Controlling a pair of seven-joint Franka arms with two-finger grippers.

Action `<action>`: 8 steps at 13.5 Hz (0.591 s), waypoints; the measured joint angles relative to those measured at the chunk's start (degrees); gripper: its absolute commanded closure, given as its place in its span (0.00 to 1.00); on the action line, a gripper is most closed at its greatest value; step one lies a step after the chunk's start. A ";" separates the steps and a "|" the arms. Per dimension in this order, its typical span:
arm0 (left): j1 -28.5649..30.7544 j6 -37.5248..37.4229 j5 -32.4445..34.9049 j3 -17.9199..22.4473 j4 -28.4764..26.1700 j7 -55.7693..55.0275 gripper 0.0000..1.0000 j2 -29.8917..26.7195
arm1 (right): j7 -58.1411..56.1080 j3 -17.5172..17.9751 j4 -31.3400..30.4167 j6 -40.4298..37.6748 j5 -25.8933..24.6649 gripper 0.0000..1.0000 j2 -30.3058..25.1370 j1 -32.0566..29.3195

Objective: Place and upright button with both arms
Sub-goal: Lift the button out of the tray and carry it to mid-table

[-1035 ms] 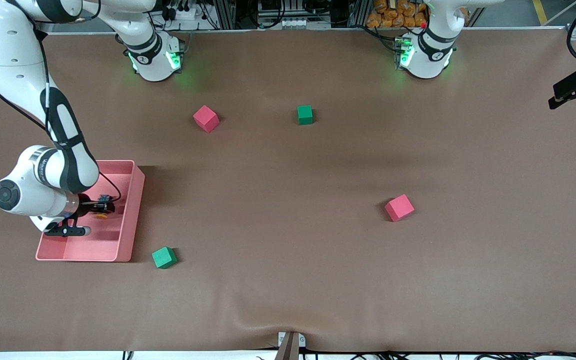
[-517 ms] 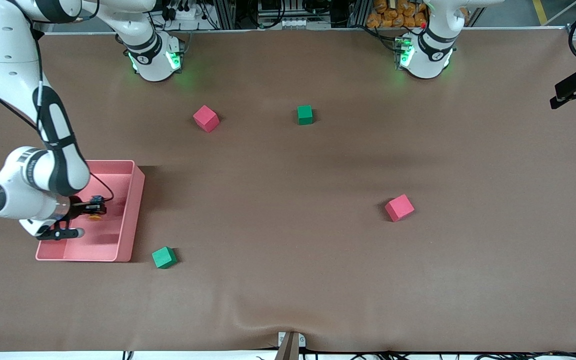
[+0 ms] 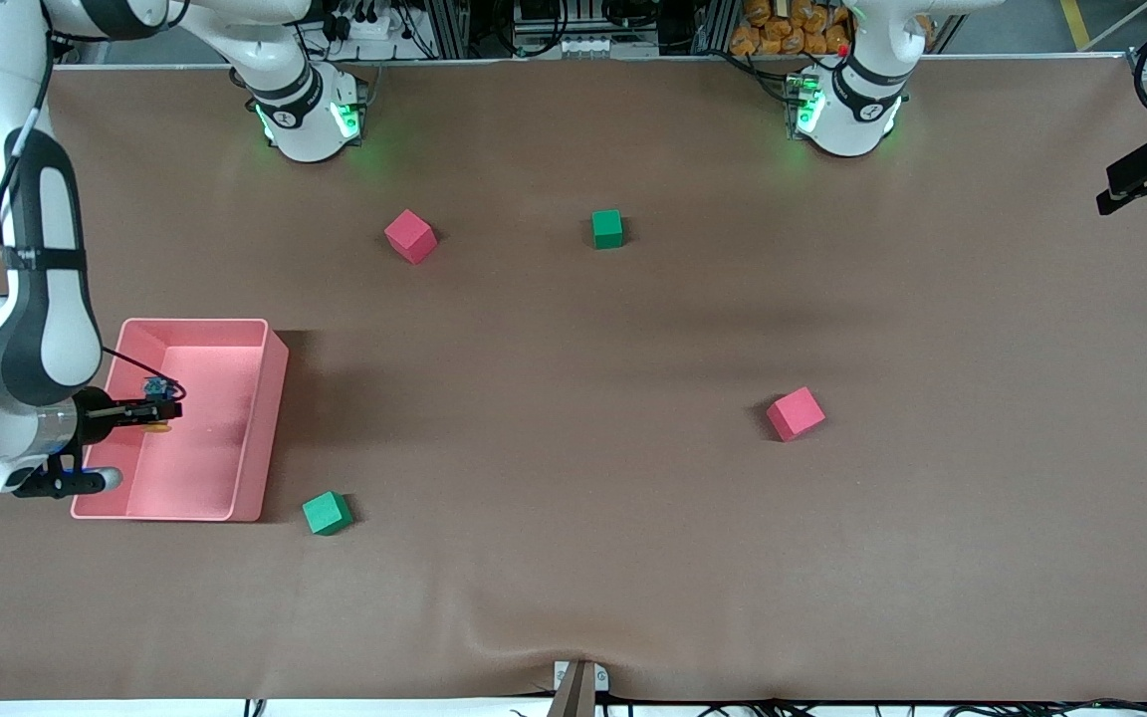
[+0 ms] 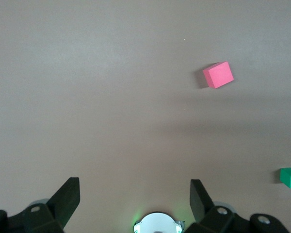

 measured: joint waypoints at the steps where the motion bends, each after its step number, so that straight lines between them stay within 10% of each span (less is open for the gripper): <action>1: 0.02 -0.02 0.00 0.00 0.00 0.01 0.00 0.00 | 4.66 0.65 1.58 -1.38 1.26 1.00 -0.09 2.06; 8: 1.29 -0.18 0.00 0.07 -0.03 2.54 0.00 0.00 | 29.45 9.95 5.99 10.50 6.41 1.00 2.11 18.92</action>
